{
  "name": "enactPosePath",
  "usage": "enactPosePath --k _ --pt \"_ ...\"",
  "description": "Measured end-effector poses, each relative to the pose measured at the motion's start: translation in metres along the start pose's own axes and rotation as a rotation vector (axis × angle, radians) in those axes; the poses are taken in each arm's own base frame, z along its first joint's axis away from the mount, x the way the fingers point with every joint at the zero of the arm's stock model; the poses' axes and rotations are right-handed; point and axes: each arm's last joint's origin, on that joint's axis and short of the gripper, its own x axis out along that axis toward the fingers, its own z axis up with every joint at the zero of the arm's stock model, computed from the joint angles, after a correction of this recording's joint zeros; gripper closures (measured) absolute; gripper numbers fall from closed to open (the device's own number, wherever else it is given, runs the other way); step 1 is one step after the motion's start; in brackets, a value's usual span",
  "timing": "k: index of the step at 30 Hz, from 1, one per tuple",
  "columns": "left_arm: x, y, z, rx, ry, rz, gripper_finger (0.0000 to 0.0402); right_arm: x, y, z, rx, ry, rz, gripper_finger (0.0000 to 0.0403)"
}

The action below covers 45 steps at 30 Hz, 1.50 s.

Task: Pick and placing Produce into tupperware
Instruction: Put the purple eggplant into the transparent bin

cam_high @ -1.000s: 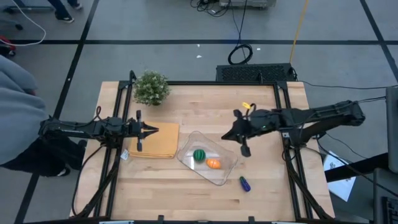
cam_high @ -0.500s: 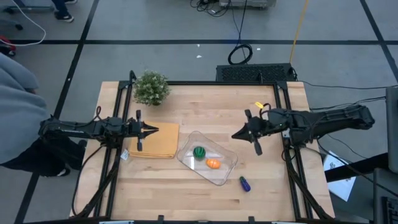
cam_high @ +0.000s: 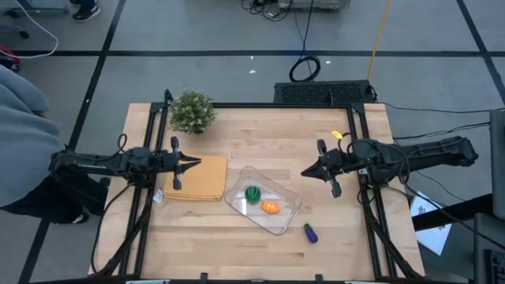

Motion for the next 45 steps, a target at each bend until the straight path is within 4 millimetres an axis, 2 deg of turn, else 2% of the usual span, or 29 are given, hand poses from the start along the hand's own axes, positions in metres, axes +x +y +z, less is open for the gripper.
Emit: enactPosePath --k 12,24,45 --pt "-0.001 -0.005 0.004 0.008 -0.036 -0.041 0.0369 -0.018 0.000 -0.026 -0.007 -0.094 0.009 0.0403" --pt "-0.001 -0.005 0.003 0.010 -0.025 -0.050 0.0369 -0.021 -0.004 -0.079 0.050 -0.180 0.024 0.0403" --pt "-0.001 -0.006 0.001 0.009 -0.009 -0.052 0.0369 -0.020 -0.002 -0.077 0.049 -0.221 0.069 0.0403"
